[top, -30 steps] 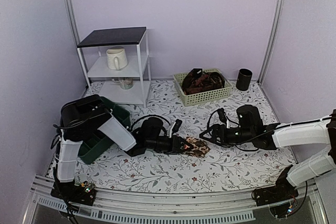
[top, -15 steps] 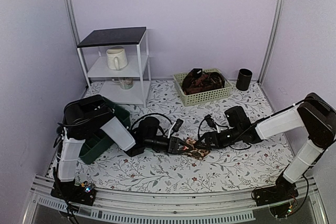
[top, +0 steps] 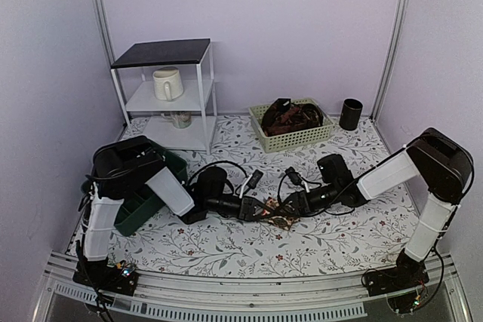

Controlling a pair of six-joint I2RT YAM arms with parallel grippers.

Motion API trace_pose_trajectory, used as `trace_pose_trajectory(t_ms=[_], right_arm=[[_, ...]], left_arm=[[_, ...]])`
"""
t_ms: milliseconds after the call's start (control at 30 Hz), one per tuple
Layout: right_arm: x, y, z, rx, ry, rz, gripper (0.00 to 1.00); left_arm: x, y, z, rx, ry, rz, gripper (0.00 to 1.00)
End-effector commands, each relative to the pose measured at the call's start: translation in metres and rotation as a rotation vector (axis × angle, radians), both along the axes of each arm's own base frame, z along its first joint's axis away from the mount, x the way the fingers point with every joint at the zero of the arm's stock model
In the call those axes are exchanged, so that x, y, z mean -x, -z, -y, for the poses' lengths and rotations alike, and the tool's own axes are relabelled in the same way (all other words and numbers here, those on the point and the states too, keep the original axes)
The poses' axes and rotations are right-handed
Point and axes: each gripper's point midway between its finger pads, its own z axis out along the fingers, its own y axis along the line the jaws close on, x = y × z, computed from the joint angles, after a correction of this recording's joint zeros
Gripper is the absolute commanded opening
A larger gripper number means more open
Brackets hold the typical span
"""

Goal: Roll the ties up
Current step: Roll the tie at the center of the board.

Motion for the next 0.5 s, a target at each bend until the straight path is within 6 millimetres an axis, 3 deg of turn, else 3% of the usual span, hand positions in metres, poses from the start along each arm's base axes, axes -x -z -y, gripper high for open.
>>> trace_pose_trajectory(t_ms=[0, 267, 367, 467], right_arm=[[0.013, 0.009, -0.001, -0.009, -0.046, -0.065, 0.66], [0.018, -0.004, -0.005, -0.012, -0.037, -0.062, 0.36], [0.021, -0.006, -0.012, 0.024, -0.022, -0.040, 0.30], [0.020, -0.011, -0.016, 0.064, 0.016, -0.005, 0.28]], left_arm=[[-0.003, 0.039, -0.020, -0.138, -0.025, -0.022, 0.24], [-0.008, 0.031, -0.025, -0.169, -0.042, 0.044, 0.25], [-0.011, 0.016, -0.026, -0.133, -0.069, 0.056, 0.35], [-0.015, -0.002, -0.032, -0.096, -0.099, 0.061, 0.53]])
